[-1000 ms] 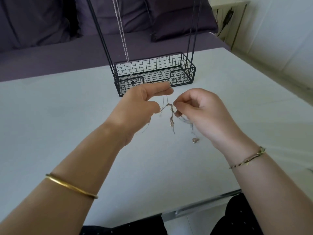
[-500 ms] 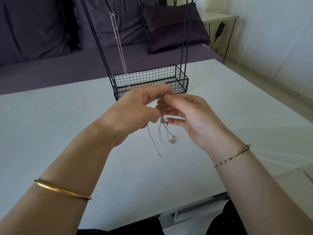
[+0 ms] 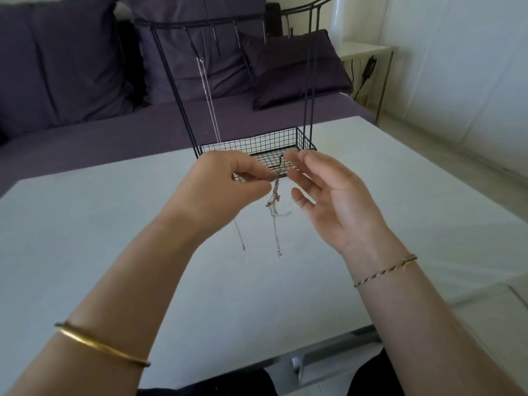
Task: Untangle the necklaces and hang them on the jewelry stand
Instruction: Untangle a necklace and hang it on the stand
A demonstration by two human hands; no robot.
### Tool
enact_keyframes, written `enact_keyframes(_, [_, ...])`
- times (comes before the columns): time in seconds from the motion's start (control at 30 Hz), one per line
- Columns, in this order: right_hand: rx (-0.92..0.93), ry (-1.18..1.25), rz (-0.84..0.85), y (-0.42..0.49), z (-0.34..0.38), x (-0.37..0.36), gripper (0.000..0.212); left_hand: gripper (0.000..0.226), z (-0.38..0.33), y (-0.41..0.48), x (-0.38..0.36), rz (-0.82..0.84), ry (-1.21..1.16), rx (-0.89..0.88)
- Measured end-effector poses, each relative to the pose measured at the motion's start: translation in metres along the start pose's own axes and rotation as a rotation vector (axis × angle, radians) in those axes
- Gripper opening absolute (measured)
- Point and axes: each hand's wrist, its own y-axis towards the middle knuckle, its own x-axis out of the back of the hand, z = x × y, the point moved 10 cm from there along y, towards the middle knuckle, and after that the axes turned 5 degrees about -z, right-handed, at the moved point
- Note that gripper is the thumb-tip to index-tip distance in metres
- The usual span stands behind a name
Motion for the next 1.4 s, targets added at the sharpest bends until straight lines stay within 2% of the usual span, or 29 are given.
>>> enact_keyframes(0.13, [0.078,0.049,-0.03,0.0,0.009,0.0,0.014,0.013,-0.004,0.002,0.003,-0.032,-0.06,0.004])
enact_keyframes(0.3, [0.139,0.051,0.008,-0.002,0.016,-0.005,0.019,0.009,-0.001,0.002,-0.006,0.017,-0.183,0.08])
enact_keyframes(0.43, [0.169,0.058,0.047,-0.004,0.019,-0.008,0.017,0.003,0.003,0.003,-0.011,0.033,-0.189,0.105])
enact_keyframes(0.5, [0.191,0.048,0.047,-0.005,0.021,-0.009,0.014,0.006,0.001,0.002,-0.012,0.017,-0.132,0.068])
enact_keyframes(0.63, [0.197,0.062,-0.004,-0.004,0.021,-0.004,0.01,0.009,-0.009,0.002,-0.005,-0.079,0.127,-0.038])
enact_keyframes(0.83, [0.167,0.06,-0.021,-0.006,0.015,-0.007,0.01,0.004,-0.02,0.001,0.001,-0.183,0.426,-0.122])
enact_keyframes(1.03, [0.157,0.083,-0.023,-0.006,0.014,-0.007,0.012,0.006,-0.018,0.003,0.007,-0.246,0.497,-0.124])
enact_keyframes(1.23, [0.174,-0.004,-0.107,-0.001,0.016,0.006,0.013,0.007,0.005,0.001,-0.012,-0.008,0.198,0.039])
enact_keyframes(1.33, [0.17,-0.148,-0.093,0.001,0.014,0.004,0.008,0.004,0.009,-0.007,-0.037,0.197,-0.022,0.148])
enact_keyframes(1.4, [0.084,-0.291,-0.041,0.002,0.001,-0.002,0.008,0.005,0.01,-0.012,-0.052,0.299,-0.201,0.224])
